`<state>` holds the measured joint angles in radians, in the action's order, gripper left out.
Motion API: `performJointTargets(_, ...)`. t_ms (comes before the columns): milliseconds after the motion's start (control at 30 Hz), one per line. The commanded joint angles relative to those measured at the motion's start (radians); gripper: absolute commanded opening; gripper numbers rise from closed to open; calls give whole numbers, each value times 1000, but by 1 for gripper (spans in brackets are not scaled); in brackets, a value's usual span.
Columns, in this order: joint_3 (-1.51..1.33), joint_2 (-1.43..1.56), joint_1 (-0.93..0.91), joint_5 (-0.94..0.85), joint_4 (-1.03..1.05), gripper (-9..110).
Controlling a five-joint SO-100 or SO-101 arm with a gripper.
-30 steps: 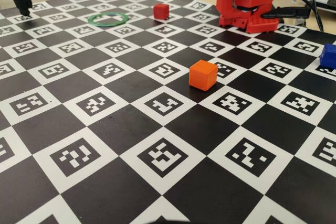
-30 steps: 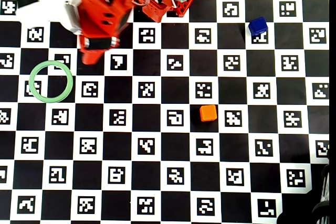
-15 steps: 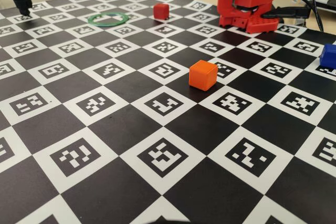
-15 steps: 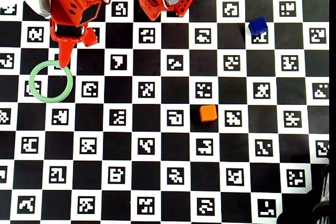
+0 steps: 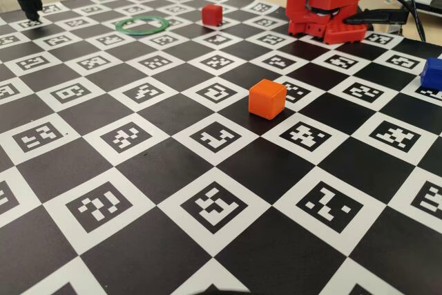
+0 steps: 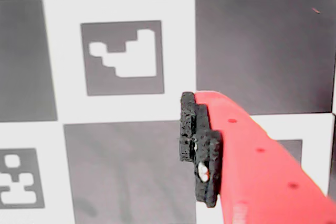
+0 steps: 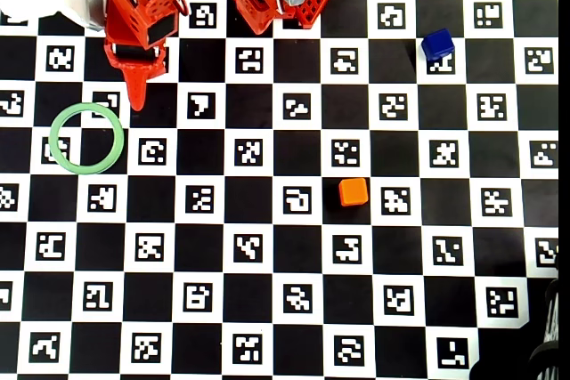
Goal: Grab the red cube then put it in the green circle then put the blue cube on top and finally the orange cube on top
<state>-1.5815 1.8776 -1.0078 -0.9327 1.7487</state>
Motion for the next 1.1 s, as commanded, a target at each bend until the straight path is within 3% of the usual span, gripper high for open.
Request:
performJointTargets(0,6,41,-32,-14,95,42)
performJointTargets(633,-114,11,-115,-261,9,45)
performJointTargets(1067,-388,-46,-178,-336,-314,45)
